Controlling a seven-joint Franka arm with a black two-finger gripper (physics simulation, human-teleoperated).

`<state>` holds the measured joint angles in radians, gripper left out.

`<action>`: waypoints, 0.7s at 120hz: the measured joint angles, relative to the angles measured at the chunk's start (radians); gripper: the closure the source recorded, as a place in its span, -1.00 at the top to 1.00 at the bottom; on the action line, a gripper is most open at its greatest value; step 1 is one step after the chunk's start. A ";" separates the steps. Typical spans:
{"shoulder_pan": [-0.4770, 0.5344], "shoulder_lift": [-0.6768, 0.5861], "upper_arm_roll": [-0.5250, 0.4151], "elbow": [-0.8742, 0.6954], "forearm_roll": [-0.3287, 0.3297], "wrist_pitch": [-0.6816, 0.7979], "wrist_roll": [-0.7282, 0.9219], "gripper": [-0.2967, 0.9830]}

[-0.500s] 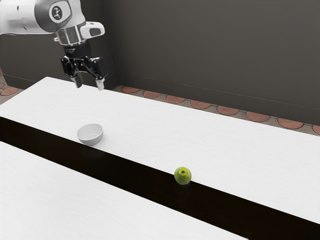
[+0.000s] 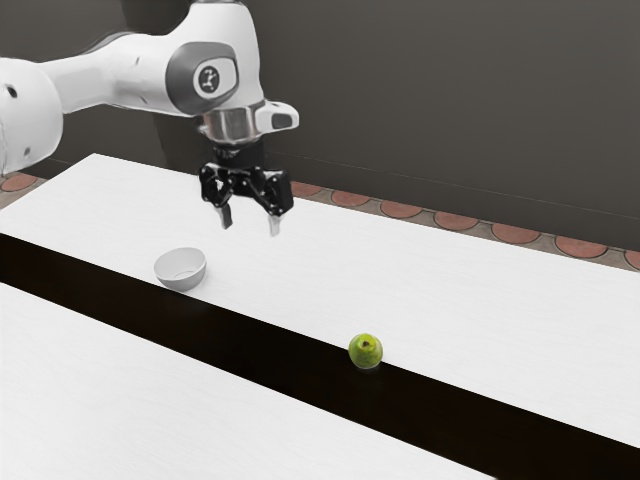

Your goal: Place the pear in the bowl.

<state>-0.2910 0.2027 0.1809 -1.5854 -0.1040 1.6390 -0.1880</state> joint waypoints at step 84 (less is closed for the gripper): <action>-0.132 0.267 0.002 -0.009 -0.041 0.331 -0.713 0.50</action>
<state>-0.4228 0.4702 0.1825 -1.5942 -0.1448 1.9700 -0.9009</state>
